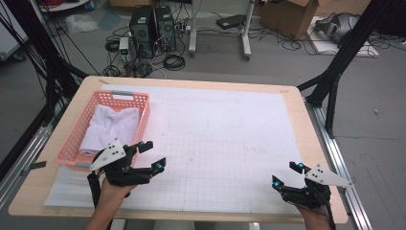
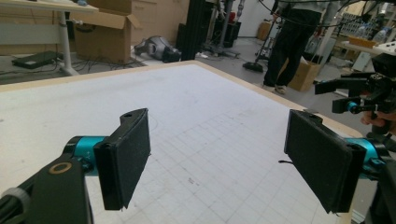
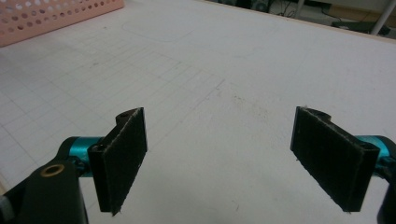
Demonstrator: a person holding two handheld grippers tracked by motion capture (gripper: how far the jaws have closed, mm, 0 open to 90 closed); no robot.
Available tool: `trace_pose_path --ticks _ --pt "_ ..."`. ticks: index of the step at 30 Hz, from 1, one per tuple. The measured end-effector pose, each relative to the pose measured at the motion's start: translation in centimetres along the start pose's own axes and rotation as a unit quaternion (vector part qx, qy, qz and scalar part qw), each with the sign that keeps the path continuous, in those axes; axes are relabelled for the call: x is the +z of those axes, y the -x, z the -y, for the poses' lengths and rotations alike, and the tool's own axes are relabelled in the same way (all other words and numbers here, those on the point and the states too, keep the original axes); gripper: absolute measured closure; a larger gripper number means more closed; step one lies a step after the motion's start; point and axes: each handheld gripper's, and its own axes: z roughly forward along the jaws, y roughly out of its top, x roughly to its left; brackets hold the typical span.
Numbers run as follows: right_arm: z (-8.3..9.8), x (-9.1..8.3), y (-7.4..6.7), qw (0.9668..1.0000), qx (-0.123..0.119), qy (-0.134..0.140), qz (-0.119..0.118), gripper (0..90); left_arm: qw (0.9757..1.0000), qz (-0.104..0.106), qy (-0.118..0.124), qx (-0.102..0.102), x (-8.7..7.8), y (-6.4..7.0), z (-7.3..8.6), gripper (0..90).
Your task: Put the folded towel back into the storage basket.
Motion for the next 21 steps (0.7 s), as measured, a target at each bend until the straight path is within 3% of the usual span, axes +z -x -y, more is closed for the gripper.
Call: trace_pose_path --ticks 21 --pt "0.0 -0.1 -0.3 1.0 0.001 0.0 0.002 17.5 0.9998 0.01 -0.013 -0.007 1.3 0.5 1.1 23.1"
